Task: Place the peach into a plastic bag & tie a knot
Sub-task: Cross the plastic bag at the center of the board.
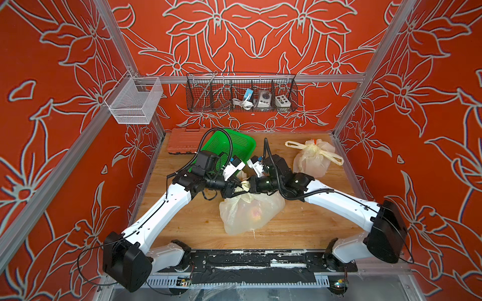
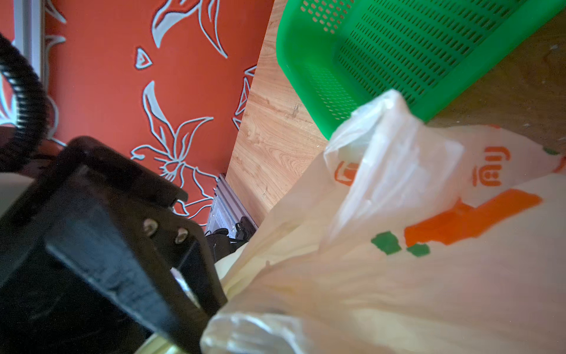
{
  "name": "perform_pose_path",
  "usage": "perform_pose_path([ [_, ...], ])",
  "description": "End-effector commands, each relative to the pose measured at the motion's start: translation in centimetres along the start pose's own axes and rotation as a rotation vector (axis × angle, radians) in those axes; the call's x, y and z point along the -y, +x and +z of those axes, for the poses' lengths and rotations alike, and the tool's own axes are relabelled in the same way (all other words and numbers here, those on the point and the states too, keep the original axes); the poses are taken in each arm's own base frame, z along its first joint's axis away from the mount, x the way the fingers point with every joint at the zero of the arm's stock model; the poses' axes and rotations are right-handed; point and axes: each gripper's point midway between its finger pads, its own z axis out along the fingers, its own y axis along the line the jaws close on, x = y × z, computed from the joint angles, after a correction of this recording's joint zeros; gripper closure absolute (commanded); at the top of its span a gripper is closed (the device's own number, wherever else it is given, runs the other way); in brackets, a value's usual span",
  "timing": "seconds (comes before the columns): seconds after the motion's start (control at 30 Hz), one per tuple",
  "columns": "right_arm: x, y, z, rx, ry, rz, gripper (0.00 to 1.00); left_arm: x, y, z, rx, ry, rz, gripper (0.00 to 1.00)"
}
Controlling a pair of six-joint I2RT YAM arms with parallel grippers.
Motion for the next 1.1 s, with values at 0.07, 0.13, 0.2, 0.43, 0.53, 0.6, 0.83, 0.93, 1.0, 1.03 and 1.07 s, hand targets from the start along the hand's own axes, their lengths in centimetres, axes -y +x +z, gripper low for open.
perform_pose_path([
  [0.07,-3.2,-0.6,-1.1,0.01,-0.088,-0.042,1.0,-0.8,-0.2,-0.1,0.006,-0.068,0.082,0.86],
  [0.13,-2.8,-0.1,-1.1,0.005,-0.08,-0.046,1.0,-0.8,-0.7,-0.3,0.023,-0.084,0.099,0.92],
  [0.2,-2.4,0.2,-1.2,0.007,-0.075,-0.05,1.0,-0.8,-0.9,-0.5,0.033,-0.091,0.108,0.99],
  [0.43,-0.7,0.9,-4.3,0.002,0.017,-0.265,0.65,0.5,-0.4,-1.1,0.034,-0.047,0.177,1.0],
  [0.53,-0.6,1.6,-6.9,-0.032,0.029,-0.479,0.53,2.0,0.0,-1.5,0.049,0.016,0.24,1.0],
  [0.6,-0.6,2.2,-8.3,-0.044,0.052,-0.674,0.47,2.9,0.2,-1.6,0.053,0.065,0.272,1.0],
  [0.83,-1.6,1.2,-8.6,0.003,0.042,-1.093,0.29,4.8,-0.3,-2.0,0.079,0.168,0.327,1.0],
  [0.93,-3.1,0.8,-8.0,0.059,-0.038,-1.227,0.24,5.2,-0.2,-1.9,0.072,0.212,0.322,1.0],
  [1.0,-3.6,1.0,-7.5,0.033,-0.093,-1.279,0.23,5.4,-0.2,-1.8,0.072,0.237,0.316,1.0],
  [1.03,-3.9,1.4,-7.2,0.009,-0.131,-1.296,0.23,5.5,-0.3,-1.8,0.073,0.243,0.316,1.0],
  [1.07,-4.1,1.6,-7.0,-0.008,-0.162,-1.303,0.23,5.5,-0.3,-1.8,0.074,0.247,0.316,1.0],
])
